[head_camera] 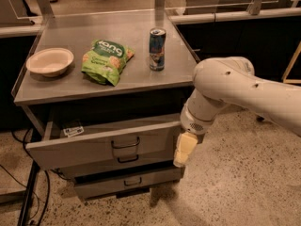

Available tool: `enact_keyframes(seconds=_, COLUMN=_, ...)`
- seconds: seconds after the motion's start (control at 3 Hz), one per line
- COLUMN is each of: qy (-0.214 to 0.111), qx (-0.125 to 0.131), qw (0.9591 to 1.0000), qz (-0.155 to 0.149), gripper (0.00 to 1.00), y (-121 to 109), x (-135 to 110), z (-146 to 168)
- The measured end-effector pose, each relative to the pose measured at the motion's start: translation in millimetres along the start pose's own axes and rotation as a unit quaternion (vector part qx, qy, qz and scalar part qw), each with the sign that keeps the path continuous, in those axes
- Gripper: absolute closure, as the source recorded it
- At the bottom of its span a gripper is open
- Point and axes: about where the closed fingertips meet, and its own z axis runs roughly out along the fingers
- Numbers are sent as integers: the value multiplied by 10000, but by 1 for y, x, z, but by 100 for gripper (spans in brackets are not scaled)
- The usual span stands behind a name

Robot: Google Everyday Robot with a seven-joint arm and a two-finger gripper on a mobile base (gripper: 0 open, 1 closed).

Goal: Open top drawer

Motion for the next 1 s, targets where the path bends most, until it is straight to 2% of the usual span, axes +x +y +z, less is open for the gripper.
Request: enact_keyframes(seconds=1.0, qy=545, qx=-202, qw=9982, qz=-168, gripper=0, y=-8, x=13, z=53)
